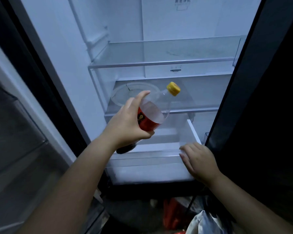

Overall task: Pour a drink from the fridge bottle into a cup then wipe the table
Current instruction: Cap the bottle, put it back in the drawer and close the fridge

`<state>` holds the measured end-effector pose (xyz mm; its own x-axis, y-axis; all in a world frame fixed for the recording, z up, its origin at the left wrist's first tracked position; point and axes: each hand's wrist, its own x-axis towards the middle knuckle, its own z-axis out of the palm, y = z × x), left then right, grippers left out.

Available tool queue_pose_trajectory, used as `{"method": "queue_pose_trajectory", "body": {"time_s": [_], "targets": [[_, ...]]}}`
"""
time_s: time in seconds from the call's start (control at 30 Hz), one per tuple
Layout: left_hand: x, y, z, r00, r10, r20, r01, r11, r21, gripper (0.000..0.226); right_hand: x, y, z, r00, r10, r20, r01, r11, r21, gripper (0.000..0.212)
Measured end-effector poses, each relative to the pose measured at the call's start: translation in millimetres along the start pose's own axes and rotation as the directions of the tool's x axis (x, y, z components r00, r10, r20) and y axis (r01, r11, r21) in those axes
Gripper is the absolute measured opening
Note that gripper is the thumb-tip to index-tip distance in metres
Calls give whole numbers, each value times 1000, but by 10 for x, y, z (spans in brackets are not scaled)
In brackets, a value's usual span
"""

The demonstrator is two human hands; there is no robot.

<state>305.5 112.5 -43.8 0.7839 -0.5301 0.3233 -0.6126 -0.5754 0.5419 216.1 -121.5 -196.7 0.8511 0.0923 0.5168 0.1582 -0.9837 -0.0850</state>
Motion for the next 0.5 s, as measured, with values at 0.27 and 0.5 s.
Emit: {"method": "queue_pose_trajectory", "body": {"time_s": [0.27,0.5], "targets": [[282,-309,279,967,-25,254,-40,968,246,105,3,29,133,977,-9,-214,12,1000,11,27],[554,-604,699,876,-116,467,-97,908,408,107,30,35,210,956,-2,-293,2,1000,0,24]]}}
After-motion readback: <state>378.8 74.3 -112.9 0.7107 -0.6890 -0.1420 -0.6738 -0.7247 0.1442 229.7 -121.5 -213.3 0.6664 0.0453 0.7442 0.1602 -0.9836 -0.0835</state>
